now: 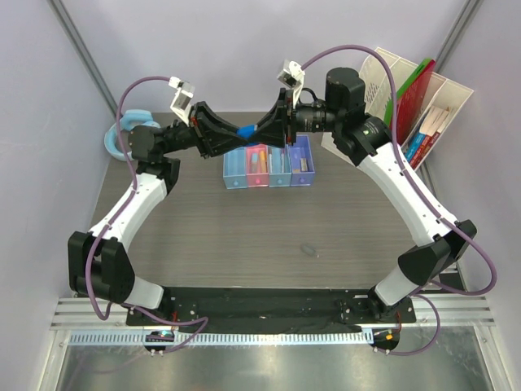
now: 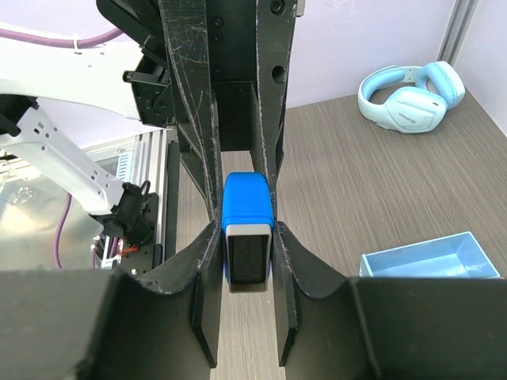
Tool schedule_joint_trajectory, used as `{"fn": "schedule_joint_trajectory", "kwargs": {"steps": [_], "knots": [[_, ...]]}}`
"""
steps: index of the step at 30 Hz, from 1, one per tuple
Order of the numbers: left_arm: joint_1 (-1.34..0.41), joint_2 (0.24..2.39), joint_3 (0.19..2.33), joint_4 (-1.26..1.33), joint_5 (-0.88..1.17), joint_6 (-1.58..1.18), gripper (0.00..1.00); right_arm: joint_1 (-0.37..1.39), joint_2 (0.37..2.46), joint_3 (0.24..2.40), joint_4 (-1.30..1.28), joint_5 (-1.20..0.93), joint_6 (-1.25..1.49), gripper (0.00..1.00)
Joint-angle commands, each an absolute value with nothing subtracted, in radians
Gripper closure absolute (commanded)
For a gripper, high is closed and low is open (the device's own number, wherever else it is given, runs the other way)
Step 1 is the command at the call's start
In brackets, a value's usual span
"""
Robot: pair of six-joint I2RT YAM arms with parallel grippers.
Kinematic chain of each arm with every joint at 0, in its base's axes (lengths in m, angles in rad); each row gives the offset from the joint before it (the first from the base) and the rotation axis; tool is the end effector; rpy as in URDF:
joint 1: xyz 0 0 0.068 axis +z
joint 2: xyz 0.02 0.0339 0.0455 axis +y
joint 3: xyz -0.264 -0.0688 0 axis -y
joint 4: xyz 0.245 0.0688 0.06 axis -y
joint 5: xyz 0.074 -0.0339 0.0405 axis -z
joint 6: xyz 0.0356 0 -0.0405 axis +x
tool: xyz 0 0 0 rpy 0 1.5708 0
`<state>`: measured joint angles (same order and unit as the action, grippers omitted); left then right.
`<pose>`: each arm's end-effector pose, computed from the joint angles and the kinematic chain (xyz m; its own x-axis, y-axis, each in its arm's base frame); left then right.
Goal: Sort the stationery into containers
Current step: Place the stationery at the center of the board.
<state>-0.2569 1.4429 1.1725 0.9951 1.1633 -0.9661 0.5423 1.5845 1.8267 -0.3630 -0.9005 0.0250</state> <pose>0.2861 -0.1090 0.4261 -0.2653 -0.2674 -0.9263 0.9627 -0.0199 -0.2699 0.2790 0.2007 0.4829 -0.1279 -0.0589 -0.9900 -0.9840 0.1321 0.1192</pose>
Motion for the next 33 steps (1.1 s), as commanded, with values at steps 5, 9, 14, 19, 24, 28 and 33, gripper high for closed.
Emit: {"fn": "schedule_joint_trajectory", "kwargs": {"steps": [5, 9, 14, 19, 24, 28, 33], "knots": [[-0.262, 1.437, 1.206, 0.994, 1.150, -0.943, 1.00, 0.549, 1.592, 1.850, -0.334, -0.893, 0.041, 0.60], [-0.261, 1.425, 1.226, 0.803, 1.183, -0.791, 1.00, 0.519, 1.575, 1.847, -0.336, -0.874, 0.043, 0.35], [-0.262, 1.405, 1.333, 0.222, 1.164, -0.357, 1.00, 0.417, 1.497, 1.810, -0.334, -0.830, 0.044, 0.24], [-0.297, 1.430, 1.523, -0.449, 0.992, 0.204, 1.00, 0.244, 1.370, 1.648, -0.342, -0.694, -0.036, 0.11], [-0.411, 1.528, 1.664, -0.836, 0.796, 0.578, 1.00, 0.066, 1.286, 1.539, -0.426, -0.554, -0.130, 0.07], [-0.511, 1.585, 1.700, -0.962, 0.678, 0.793, 1.00, 0.014, 1.215, 1.424, -0.508, -0.380, -0.219, 0.07], [-0.702, 1.673, 1.727, -1.035, 0.436, 0.977, 1.00, -0.050, 1.126, 1.292, -0.564, -0.255, -0.279, 0.07]]}}
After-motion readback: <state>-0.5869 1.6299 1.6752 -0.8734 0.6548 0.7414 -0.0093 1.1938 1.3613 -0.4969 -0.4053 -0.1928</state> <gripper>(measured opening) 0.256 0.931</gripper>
